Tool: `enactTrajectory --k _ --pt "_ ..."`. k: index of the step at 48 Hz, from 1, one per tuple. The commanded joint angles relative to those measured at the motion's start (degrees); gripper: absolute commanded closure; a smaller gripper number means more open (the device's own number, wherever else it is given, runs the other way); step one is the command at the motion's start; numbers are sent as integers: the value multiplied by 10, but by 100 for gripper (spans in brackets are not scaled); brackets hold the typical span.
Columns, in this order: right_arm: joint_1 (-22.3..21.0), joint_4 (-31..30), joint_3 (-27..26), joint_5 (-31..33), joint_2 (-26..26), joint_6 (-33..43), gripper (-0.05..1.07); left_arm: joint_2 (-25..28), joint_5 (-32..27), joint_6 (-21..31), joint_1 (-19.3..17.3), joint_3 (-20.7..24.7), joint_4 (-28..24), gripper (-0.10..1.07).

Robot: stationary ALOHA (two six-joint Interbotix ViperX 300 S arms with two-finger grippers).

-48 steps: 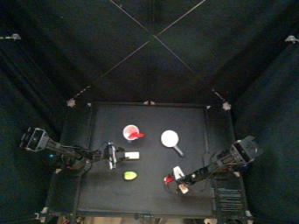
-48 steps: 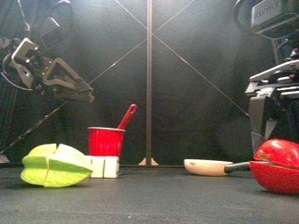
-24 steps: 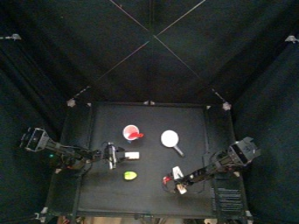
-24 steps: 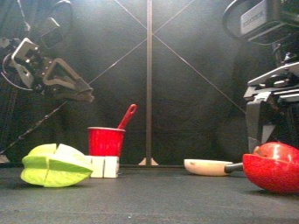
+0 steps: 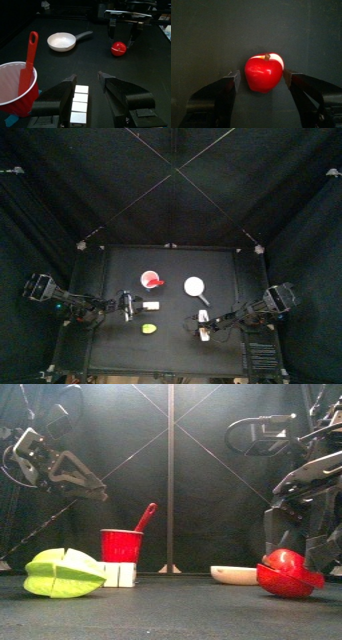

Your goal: Assemble apple

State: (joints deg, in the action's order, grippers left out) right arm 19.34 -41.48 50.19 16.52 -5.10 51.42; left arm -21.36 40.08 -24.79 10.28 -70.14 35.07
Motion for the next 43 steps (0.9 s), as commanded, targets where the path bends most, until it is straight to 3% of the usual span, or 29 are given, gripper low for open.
enactTrajectory --k 1,43 --pt "0 3 -4 -5 -16 7 1 -1 3 -1 1 6 0 18" --pt "-11 21 -2 4 -66 8 1 -1 3 0 1 6 0 18"
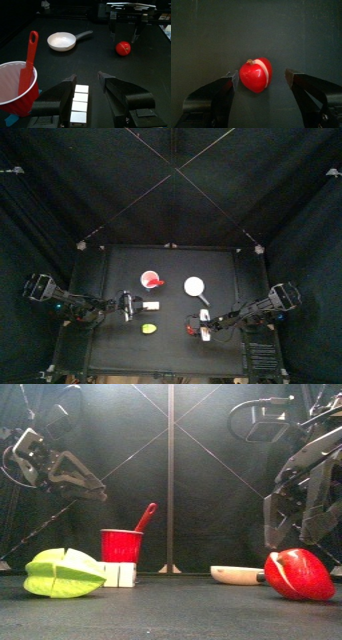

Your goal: Assemble apple

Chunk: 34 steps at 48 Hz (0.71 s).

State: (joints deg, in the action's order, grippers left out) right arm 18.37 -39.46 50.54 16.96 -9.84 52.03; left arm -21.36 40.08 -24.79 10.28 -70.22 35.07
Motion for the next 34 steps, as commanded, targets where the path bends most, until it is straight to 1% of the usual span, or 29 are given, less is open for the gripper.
enactTrajectory --k 1,5,19,26,34 --pt "-1 1 -5 2 -20 2 1 -1 2 0 0 7 0 18" --pt "-1 1 -5 10 -24 2 1 -1 3 0 1 8 0 18" --pt "-15 6 -9 79 -51 2 1 -1 3 0 1 8 0 18" --pt "-15 27 -14 75 -55 10 1 -1 3 0 1 8 0 18" --pt "-14 33 -16 72 -58 13 1 -1 3 -1 1 10 -1 18"
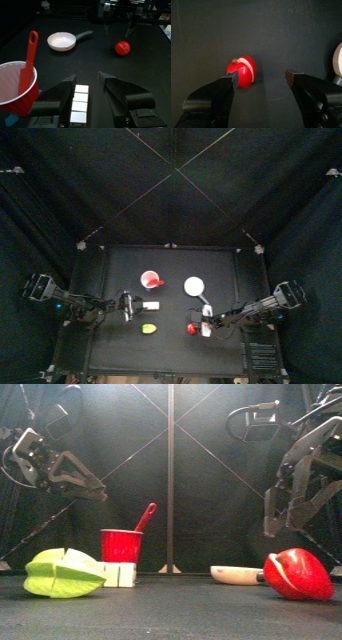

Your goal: Assemble apple

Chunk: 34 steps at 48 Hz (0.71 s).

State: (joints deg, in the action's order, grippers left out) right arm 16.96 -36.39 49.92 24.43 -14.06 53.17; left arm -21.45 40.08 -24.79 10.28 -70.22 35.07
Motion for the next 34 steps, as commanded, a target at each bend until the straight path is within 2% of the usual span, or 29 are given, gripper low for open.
enactTrajectory --k 1,34 --pt "1 3 -8 -3 -15 2 1 0 3 -1 1 10 -1 18" --pt "2 16 2 -4 -9 2 1 0 3 -1 1 8 0 18"
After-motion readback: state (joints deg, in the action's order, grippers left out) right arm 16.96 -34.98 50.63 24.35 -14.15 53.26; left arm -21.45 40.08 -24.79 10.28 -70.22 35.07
